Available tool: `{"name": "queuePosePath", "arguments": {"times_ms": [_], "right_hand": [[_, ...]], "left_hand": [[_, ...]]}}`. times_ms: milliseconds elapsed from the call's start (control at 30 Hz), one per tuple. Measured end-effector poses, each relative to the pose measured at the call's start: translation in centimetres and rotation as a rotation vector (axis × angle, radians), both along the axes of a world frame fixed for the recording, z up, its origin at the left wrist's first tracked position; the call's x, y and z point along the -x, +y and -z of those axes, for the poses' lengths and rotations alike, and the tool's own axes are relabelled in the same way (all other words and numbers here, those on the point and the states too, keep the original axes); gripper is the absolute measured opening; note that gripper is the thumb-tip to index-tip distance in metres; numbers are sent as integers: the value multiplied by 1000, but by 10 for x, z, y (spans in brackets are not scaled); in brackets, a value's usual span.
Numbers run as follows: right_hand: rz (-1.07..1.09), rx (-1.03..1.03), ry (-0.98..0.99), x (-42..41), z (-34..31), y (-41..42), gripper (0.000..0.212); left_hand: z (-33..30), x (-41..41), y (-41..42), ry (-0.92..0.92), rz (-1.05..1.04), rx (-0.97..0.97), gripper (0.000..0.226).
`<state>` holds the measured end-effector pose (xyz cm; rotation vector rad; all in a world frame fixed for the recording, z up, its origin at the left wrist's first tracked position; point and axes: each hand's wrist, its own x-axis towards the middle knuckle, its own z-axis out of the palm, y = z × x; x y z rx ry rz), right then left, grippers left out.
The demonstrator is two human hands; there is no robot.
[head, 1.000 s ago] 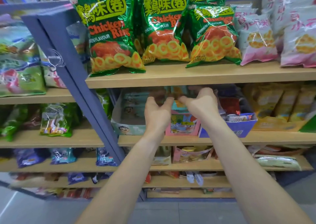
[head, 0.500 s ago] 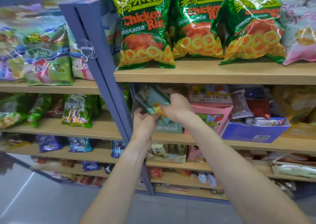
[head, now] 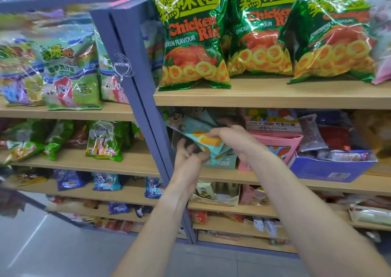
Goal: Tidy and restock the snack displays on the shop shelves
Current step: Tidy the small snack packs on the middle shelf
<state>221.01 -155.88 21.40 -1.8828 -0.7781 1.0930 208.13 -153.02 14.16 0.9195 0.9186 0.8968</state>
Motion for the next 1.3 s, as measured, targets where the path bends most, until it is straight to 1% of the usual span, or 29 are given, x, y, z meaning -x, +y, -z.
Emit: {"name": "queuePosePath", "arguments": {"times_ms": [33,100,133,200,267,333,400,467,567,633,667,767,833,867,933,967,1000,1100,1167,1267,1300], "right_hand": [[1,0,13,0,1,1,74],[-6,-33,-2,1,0,2,72],[-9,-65,-29,1,0,4,68],[-23,-138,-168,0,-1,6,58],[-69,-153,-352,-2,-2,9,55],[-147,-125,-520,-2,-3,12,56],[-223,-131,-677,-1,-1,14,56],[-273,-110,-783,2,0,13,55],[-409,47,-881,5,5,12,53],[-543,187,-900,6,9,15,43],[-588,225,-884,5,10,17,40],[-621,229,-760,-2,12,27,48],[-615,207,-729,-6,17,32,45],[-627,208,-768,-7,20,32,40],[-600,232,-915,-7,30,31,33],[-572,216,-1008,-4,35,28,31],[-534,189,-1057,-3,41,26,30],[-473,150,-987,4,52,17,24],[-453,110,-968,8,57,9,25],[-283,-135,-1050,13,70,-7,30],[-267,-203,-1085,15,76,-12,31]], "left_hand": [[-1,-1,-1,-2,21,-23,69],[-5,-2,-4,51,48,-91,50],[-8,-1,-4,122,59,-149,42],[-12,1,-3,376,65,-327,30],[-10,7,-1,658,37,-535,29],[0,13,2,863,7,-716,38],[12,17,3,1007,-18,-881,40],[21,19,3,1096,-34,-1027,36],[25,21,6,1124,8,-1089,33],[30,24,6,1163,20,-1123,31],[32,26,6,1176,22,-1135,31],[35,32,5,1168,27,-1156,32],[36,32,6,1174,53,-1206,37],[37,31,8,1186,78,-1232,40],[39,30,11,1224,122,-1271,44],[41,29,12,1246,130,-1294,44],[43,29,14,1268,126,-1324,43],[47,28,17,1309,105,-1376,34],[48,27,18,1328,98,-1389,29],[50,26,19,1316,82,-1408,36],[50,25,19,1311,85,-1414,35]]}}
